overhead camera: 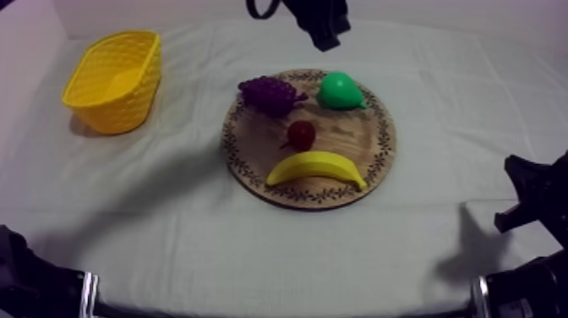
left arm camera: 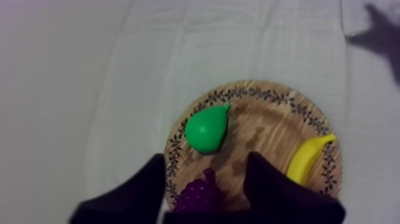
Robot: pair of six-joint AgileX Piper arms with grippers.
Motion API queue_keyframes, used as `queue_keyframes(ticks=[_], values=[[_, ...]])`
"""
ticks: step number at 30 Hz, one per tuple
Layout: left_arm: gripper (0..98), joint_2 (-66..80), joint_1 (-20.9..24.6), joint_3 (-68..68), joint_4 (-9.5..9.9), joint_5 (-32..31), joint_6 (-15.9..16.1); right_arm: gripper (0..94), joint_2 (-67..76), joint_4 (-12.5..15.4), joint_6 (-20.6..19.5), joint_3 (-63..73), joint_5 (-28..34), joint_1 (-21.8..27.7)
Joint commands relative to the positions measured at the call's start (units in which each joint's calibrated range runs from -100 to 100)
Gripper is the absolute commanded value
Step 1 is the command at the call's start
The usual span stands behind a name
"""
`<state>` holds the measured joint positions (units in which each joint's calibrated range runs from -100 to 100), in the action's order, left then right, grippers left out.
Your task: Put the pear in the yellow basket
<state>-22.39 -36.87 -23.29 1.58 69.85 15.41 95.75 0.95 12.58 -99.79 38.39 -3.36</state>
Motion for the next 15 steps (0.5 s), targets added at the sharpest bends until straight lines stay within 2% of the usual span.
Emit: queue_keyframes(ticks=[1,3,6,15], values=[[77.6,-2.0,-0.1,-0.7,0.75,1.1,0.0,0.3,0.0,0.0,0.0,0.0,0.0,0.0],[87.3,-3.7,-0.2,-2.2,1.64,2.4,-0.5,0.3,0.0,0.0,0.0,0.0,0.0,0.0],[93.5,-6.1,-0.3,-4.4,2.50,3.8,-1.0,0.3,0.0,0.0,0.0,0.0,0.0,0.0],[96.9,-13.4,-0.4,-11.4,3.81,5.1,-1.2,0.3,0.0,0.0,0.0,0.0,0.0,0.0]])
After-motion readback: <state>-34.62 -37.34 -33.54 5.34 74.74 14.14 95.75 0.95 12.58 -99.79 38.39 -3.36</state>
